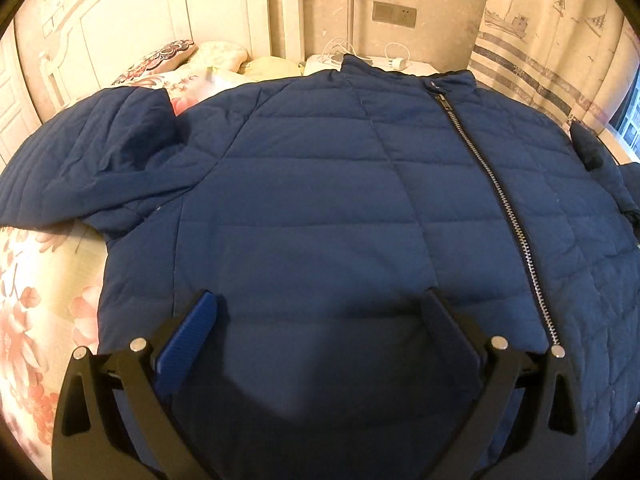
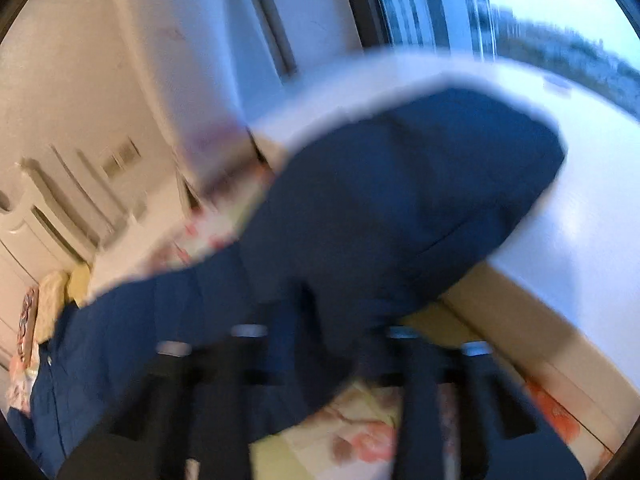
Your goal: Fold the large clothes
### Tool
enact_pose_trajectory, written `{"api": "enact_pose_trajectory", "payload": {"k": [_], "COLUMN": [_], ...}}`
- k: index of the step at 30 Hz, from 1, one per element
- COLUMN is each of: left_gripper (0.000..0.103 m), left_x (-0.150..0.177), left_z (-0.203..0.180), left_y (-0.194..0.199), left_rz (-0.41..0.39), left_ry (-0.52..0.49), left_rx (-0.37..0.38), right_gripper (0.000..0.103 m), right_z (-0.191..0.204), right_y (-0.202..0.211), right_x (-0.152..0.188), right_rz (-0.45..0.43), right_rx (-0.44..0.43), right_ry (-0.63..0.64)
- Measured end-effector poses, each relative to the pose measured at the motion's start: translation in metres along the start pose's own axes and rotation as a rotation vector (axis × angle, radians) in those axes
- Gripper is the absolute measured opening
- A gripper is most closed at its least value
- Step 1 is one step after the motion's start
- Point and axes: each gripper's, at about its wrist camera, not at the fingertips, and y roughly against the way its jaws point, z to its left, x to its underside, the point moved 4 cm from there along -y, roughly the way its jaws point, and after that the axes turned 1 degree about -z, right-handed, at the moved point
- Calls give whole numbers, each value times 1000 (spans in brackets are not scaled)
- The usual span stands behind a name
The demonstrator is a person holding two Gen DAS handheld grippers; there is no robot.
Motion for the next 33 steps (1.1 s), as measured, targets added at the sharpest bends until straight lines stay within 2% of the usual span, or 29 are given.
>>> {"api": "enact_pose_trajectory", "payload": {"k": [1,4,6,8,10,12,13,14,16,18,19,20,22,23,26,28,31,33], "left_gripper": [101,101,101,101,101,101,101,101,101,101,101,101,101,101,101,101,101,101], "left_x": [0,0,0,0,0,0,-1,-1,-1,0,-1,-1,0,0,-1,-1,0,-1], "left_z": [-1,0,-1,-2,-2,-2,-3,-3,-3,-4,-4,-3,-4,-3,-4,-3,-3,-3], "left_y": [0,-1,0,1,0,0,0,1,0,2,2,2,2,2,3,3,3,3], "left_rz": [0,0,1,1,1,1,1,1,1,1,1,2,1,0,-1,-1,-2,-3], "left_ry": [0,0,1,2,3,4,4,5,5,5,5,7,6,7,7,6,2,1], "left_rx": [0,0,1,2,3,4,4,5,5,4,4,6,5,6,5,5,-1,-3], "right_gripper": [17,17,17,17,17,18,19,24,28,34,47,64,83,85,85,85,80,79], "right_z": [25,109,181,239,287,316,324,327,317,308,304,297,284,270,237,212,158,117], "right_y": [11,39,65,82,86,73,60,42,35,33,35,37,60,75,114,126,122,114], "right_x": [-2,8,34,71,117,164,189,210,216,209,206,203,200,194,183,170,142,121], "right_rz": [-39,-76,-112,-95,-8,77,143,239,226,291,325,376,422,405,335,279,237,183], "right_rx": [-40,-192,-287,-380,-449,-410,-384,-377,-389,-409,-419,-431,-460,-500,-543,-560,-513,-532], "right_ry": [57,243,443,604,745,890,963,1009,989,939,922,906,871,848,805,723,481,254]}}
